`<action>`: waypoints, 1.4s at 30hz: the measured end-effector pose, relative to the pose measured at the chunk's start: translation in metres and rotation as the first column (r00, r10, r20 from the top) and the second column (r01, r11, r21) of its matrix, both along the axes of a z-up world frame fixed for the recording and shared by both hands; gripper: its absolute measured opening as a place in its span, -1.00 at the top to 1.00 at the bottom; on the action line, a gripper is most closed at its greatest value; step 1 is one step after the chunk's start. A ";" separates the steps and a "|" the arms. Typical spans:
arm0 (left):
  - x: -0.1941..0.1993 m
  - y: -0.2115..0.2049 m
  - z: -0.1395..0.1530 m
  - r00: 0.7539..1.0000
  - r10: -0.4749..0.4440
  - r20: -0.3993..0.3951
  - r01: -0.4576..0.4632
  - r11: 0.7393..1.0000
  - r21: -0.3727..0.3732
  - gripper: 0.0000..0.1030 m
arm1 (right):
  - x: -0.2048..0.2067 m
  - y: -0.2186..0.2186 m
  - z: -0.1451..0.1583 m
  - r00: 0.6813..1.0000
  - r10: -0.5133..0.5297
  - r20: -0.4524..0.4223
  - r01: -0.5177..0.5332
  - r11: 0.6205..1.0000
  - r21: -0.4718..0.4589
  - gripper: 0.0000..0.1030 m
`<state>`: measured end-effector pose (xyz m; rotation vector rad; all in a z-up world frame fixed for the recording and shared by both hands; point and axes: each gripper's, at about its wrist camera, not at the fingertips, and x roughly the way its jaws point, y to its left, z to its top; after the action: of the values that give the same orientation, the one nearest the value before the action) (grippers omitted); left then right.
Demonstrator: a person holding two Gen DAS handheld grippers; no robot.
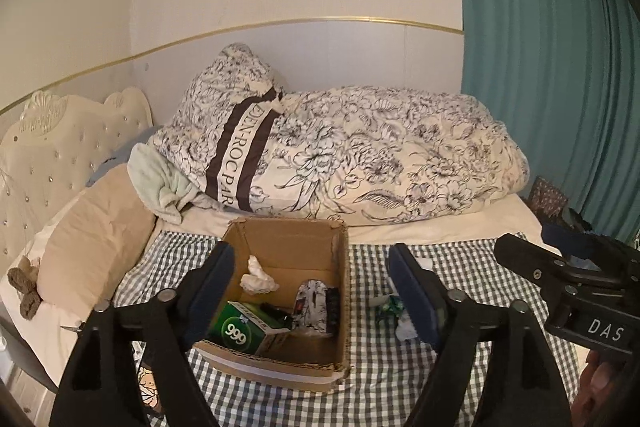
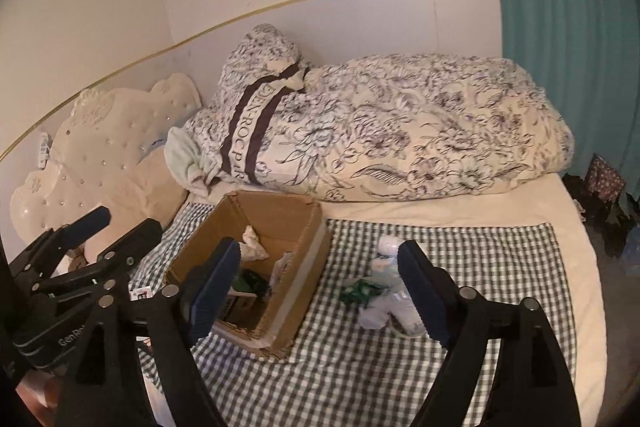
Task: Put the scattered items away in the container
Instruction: 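Withdraw both grippers from the cardboard box, then move both grippers toward the white plush toy and clear plastic tub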
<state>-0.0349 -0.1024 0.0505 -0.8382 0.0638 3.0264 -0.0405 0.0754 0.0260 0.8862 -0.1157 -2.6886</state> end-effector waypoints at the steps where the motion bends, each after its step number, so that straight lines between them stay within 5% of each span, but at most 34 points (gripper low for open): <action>1: 0.003 0.004 0.002 1.000 -0.008 -0.005 0.008 1.000 0.001 -0.77 | 0.002 0.005 0.001 1.000 -0.007 -0.004 0.007 1.000 0.000 -0.60; 8: 0.015 0.025 0.009 0.999 -0.036 -0.028 0.036 0.999 0.004 -1.00 | 0.016 0.035 0.009 0.999 -0.017 -0.030 0.016 1.000 -0.012 -0.79; 14: 0.032 0.033 0.015 0.997 -0.045 -0.069 0.048 0.998 0.032 -1.00 | 0.029 0.056 0.011 0.999 -0.023 -0.042 0.021 0.999 -0.032 -0.99; 27: 0.046 0.059 0.012 0.997 -0.049 -0.052 0.051 0.998 0.031 -1.00 | 0.046 0.100 0.009 0.998 -0.053 -0.039 0.052 0.998 -0.033 -1.00; 42: 0.034 0.103 -0.031 0.996 -0.090 0.008 0.090 0.996 -0.011 -1.00 | 0.059 0.136 -0.011 0.993 -0.037 -0.115 0.038 0.999 0.007 -1.00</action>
<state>-0.0010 0.0003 0.0200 -0.8244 0.1150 2.9411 0.0181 0.2110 0.0148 0.7362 -0.0957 -2.7700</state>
